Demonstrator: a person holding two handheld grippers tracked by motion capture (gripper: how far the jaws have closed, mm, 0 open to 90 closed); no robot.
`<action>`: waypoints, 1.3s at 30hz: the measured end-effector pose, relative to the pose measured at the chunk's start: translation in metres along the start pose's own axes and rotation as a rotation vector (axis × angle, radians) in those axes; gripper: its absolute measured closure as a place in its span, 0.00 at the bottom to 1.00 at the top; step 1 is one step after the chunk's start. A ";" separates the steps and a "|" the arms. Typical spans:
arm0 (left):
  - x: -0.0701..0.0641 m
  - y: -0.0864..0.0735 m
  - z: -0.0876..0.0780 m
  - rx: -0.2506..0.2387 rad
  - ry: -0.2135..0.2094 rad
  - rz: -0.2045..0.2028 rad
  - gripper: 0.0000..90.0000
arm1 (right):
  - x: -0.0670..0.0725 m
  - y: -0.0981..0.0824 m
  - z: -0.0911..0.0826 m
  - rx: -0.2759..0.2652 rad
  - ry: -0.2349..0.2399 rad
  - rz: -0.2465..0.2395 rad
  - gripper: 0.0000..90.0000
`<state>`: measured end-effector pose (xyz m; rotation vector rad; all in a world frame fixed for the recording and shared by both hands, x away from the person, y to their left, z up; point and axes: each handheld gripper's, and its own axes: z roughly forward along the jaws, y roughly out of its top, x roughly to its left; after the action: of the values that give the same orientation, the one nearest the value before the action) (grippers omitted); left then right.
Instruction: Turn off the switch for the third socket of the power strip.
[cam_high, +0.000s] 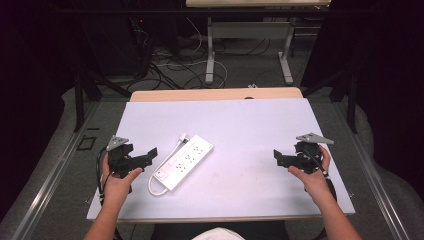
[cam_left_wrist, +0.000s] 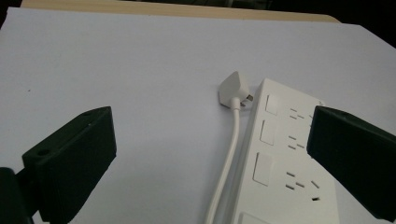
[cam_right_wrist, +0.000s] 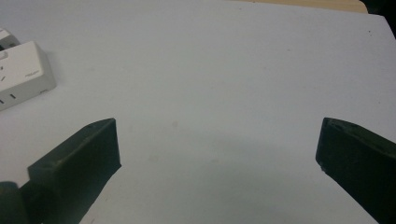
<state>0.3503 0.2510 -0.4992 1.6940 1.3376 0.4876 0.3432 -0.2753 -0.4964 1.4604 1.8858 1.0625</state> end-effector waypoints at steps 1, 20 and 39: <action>0.000 0.000 0.001 0.003 -0.002 -0.003 0.01 | 0.001 -0.003 -0.001 -0.002 -0.002 0.003 0.00; -0.015 -0.007 0.011 0.054 -0.013 0.046 0.01 | 0.004 -0.020 0.012 -0.020 0.026 -0.030 0.00; -0.045 -0.013 0.021 0.092 -0.060 0.131 0.07 | 0.006 -0.025 0.020 -0.005 0.028 -0.038 0.00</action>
<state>0.3436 0.2014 -0.5111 1.8656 1.2280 0.4522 0.3439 -0.2664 -0.5276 1.4075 1.9214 1.0745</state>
